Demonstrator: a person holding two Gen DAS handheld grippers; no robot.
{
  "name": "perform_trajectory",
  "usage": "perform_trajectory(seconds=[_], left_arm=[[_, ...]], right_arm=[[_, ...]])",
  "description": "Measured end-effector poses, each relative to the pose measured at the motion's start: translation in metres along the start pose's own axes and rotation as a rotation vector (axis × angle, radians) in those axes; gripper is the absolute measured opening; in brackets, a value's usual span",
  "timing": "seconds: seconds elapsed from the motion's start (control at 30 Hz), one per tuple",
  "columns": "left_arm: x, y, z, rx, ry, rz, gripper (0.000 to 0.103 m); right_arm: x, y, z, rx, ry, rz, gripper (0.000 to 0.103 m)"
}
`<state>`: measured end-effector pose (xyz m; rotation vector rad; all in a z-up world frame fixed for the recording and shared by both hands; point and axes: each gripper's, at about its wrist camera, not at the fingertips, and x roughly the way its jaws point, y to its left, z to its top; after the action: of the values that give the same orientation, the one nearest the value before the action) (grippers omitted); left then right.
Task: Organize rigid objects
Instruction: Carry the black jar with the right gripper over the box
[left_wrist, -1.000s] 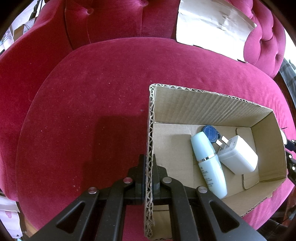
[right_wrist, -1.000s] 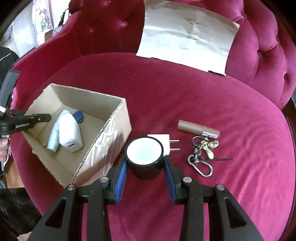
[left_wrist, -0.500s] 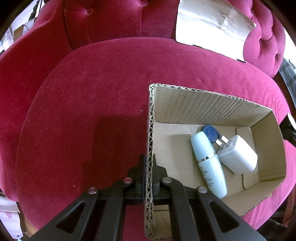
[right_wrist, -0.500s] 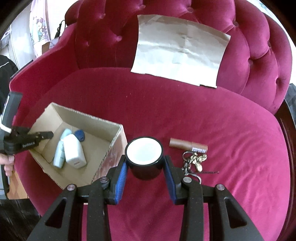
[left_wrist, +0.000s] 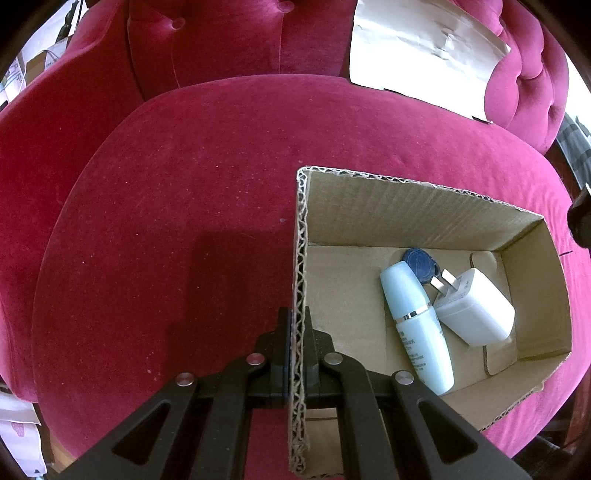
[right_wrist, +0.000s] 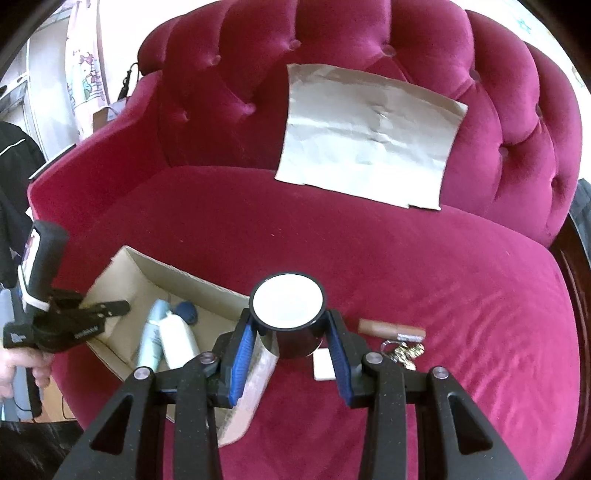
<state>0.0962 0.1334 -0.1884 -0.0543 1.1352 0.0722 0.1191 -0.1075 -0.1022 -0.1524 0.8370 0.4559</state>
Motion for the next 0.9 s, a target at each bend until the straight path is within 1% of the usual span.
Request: perform_trajectory(seconds=[0.53,0.9], left_arm=[[-0.001,-0.001,0.000,0.001,-0.002,-0.001,0.003],[-0.001,-0.001,0.000,0.001,-0.002,-0.001,0.003]], right_arm=[[0.010,0.048,0.021,-0.008,-0.024,0.089,0.041],[0.028,0.084,0.021,-0.036,0.011,0.160,0.041]])
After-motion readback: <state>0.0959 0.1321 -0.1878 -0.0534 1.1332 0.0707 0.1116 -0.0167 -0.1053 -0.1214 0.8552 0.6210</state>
